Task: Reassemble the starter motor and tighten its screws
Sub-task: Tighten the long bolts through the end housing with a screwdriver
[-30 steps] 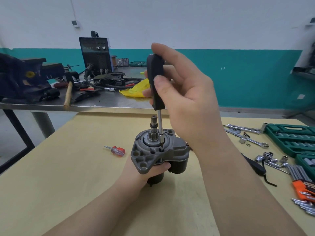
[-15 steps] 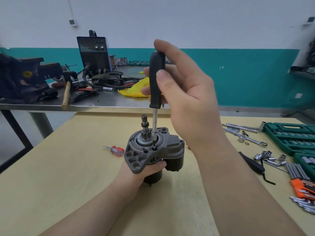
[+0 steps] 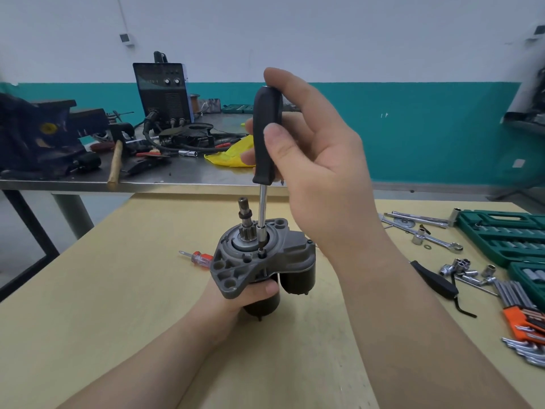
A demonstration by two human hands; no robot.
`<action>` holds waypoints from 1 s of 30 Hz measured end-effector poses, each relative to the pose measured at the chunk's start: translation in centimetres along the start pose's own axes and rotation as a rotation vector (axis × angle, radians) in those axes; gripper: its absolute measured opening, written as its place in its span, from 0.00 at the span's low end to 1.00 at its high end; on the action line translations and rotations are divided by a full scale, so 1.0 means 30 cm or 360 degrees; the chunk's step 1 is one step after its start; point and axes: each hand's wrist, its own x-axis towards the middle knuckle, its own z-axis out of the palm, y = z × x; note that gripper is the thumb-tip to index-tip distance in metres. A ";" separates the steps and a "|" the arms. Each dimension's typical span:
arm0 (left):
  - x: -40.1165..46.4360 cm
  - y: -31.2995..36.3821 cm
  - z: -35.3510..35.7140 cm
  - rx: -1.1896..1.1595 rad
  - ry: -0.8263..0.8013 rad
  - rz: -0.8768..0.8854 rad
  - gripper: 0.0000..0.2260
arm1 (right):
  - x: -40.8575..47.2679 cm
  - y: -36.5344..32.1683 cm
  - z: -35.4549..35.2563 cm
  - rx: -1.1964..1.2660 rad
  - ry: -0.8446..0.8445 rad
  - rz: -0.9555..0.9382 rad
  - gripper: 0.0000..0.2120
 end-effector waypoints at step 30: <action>-0.007 -0.001 0.044 0.0197 0.0150 -0.0017 0.32 | -0.005 -0.002 0.009 -0.0097 0.0062 -0.0016 0.22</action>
